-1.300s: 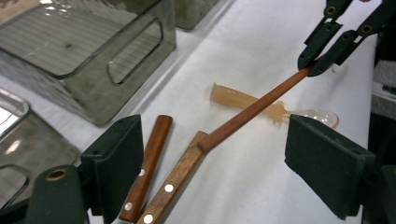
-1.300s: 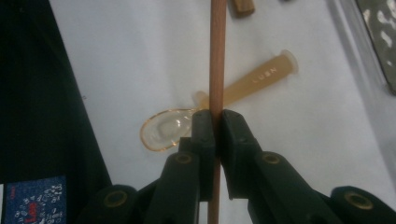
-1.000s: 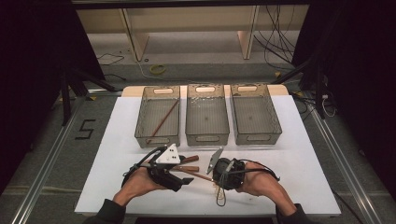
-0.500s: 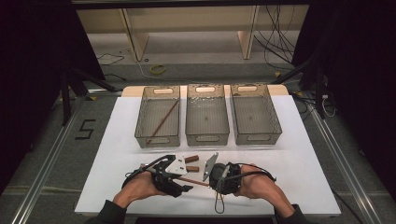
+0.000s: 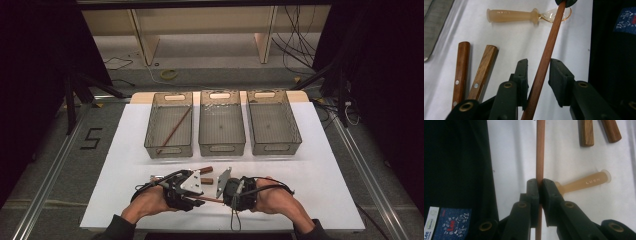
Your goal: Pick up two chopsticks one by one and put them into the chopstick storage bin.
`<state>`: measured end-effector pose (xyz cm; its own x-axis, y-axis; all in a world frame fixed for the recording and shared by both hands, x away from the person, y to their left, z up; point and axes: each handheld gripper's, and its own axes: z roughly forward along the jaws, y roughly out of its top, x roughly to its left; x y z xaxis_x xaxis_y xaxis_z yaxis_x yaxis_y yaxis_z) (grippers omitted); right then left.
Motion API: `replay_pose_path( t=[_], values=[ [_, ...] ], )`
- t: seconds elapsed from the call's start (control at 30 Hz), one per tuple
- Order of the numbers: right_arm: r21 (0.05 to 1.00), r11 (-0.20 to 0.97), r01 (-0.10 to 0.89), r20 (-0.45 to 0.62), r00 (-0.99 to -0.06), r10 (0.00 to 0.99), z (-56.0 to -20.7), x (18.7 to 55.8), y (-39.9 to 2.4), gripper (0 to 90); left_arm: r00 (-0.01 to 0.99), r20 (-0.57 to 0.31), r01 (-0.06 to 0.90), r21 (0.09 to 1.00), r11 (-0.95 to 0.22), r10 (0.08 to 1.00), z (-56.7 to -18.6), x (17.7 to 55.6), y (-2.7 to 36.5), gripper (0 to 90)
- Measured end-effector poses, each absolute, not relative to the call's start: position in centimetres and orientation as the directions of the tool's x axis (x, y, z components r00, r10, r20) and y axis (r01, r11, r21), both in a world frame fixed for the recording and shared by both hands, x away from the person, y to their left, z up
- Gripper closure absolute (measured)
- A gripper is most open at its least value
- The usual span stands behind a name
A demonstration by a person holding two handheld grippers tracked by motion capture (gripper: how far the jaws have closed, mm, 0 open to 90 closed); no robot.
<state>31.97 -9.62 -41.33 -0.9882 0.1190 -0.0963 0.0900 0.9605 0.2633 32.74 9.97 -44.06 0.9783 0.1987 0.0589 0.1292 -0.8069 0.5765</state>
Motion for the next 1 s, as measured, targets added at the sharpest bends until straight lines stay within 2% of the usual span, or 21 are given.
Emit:
replay_pose_path(
  t=[0.37,0.5,0.63,0.83,0.87,1.0],
  values=[
    [0.251,0.968,0.02,-0.108,-0.993,0.048,-41.4,31.7,-9.6,84.4,0.992,0.022,0.09,0.563,-0.822,0.123,-44.6,32.4,10.0,78.1],
    [0.246,0.969,0.024,-0.118,-0.991,0.055,-41.4,31.7,-9.7,82.6,0.995,0.011,0.076,0.568,-0.819,0.1,-44.7,32.3,10.1,81.0],
    [0.278,0.958,0.066,-0.117,-0.988,0.101,-41.1,32.1,-10.0,79.4,0.993,0.02,0.083,0.582,-0.809,0.117,-44.4,32.3,10.2,82.1],
    [0.386,0.904,0.183,-0.108,-0.964,0.242,-39.6,32.9,-11.0,59.4,0.979,0.028,0.146,0.592,-0.793,0.201,-44.0,33.2,11.5,82.3],
    [0.419,0.885,0.205,-0.112,-0.955,0.274,-39.1,33.0,-11.3,52.9,0.976,0.03,0.154,0.596,-0.788,0.213,-43.9,33.3,11.7,82.2],
    [0.483,0.841,0.244,-0.1,-0.939,0.329,-38.4,33.2,-11.6,47.5,0.961,0.033,0.2,0.605,-0.771,0.275,-43.7,33.8,12.5,82.2]
  ],
)
